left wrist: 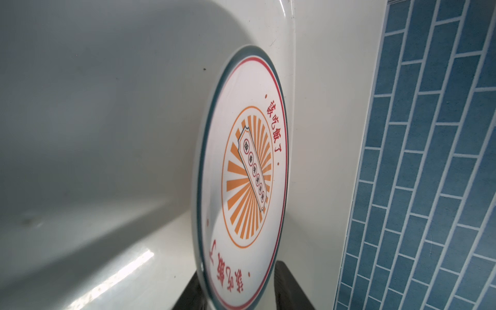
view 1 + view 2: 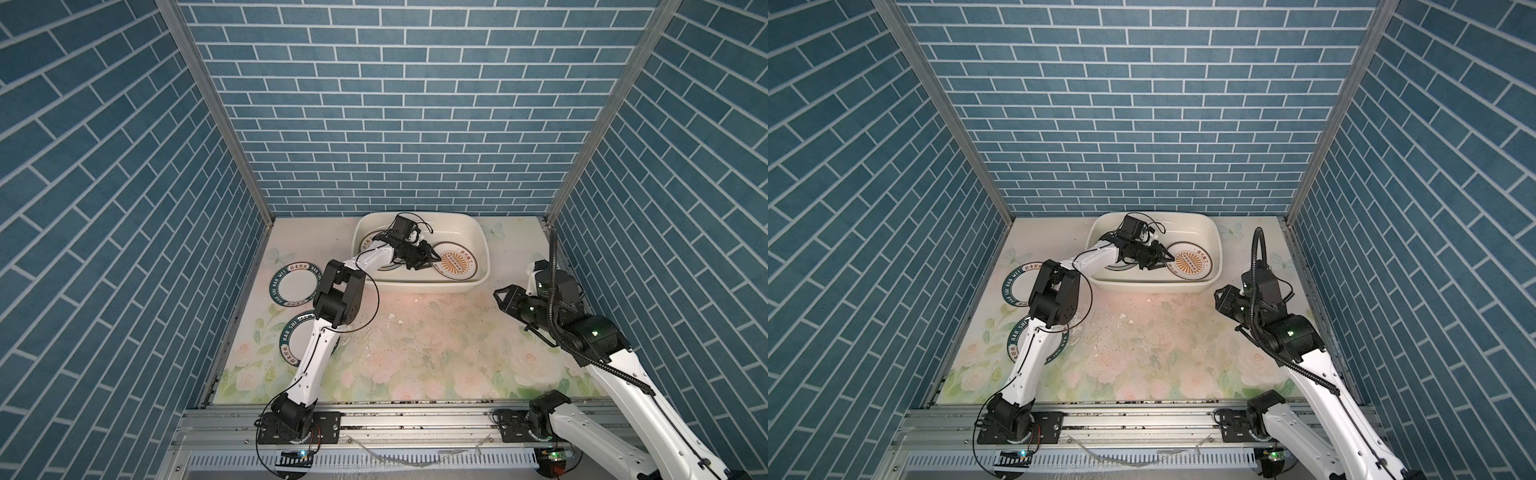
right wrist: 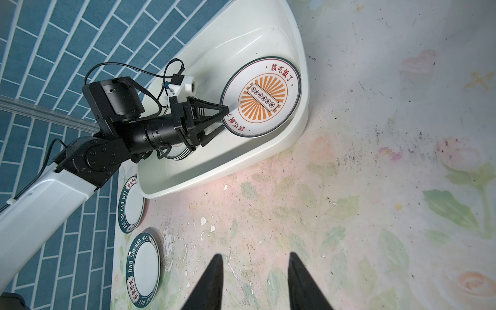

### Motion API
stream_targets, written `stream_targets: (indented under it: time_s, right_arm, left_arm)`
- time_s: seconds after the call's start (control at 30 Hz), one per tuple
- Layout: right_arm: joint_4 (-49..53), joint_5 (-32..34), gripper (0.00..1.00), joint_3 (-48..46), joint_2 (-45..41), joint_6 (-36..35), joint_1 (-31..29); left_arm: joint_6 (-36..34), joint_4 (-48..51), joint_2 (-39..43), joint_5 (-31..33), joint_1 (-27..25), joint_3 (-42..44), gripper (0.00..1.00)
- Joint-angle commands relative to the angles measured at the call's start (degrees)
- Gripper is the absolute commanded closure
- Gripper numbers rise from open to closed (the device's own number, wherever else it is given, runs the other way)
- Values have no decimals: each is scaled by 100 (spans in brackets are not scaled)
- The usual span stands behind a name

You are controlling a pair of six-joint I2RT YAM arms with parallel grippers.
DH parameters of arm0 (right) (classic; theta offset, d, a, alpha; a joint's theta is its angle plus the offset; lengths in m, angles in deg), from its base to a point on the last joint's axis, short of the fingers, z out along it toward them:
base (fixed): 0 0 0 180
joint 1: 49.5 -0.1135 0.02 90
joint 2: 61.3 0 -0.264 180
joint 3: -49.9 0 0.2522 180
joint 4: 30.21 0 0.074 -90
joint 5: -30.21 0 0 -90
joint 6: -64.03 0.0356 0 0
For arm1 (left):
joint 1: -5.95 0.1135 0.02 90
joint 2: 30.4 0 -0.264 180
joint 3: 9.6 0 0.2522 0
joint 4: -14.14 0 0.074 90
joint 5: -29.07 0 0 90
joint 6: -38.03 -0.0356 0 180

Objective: Place the plates into the plastic bin on the countertop
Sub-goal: 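Open the left gripper to release the sunburst plate in the bin, then withdraw the left gripper from the bin while the right gripper moves toward the green-rimmed plate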

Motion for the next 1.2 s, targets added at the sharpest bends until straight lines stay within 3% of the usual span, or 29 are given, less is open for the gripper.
stream_targets:
  time_s: [0.0,0.13,0.57,1.17]
  right_arm:
    - [-96,-65,60,-61,22,-49,37]
    - [-118,-101,60,-64,21,-51,53]
    - [-169,-147,59,59,146,-101,80]
    - [-234,-288,58,354,350,-250,146]
  left_arm:
    - [-28,-48,107,-51,1,146,53]
    - [-33,-48,151,-31,19,190,51]
    - [-72,286,431,104,89,214,32]
    - [-5,285,1078,91,132,586,31]
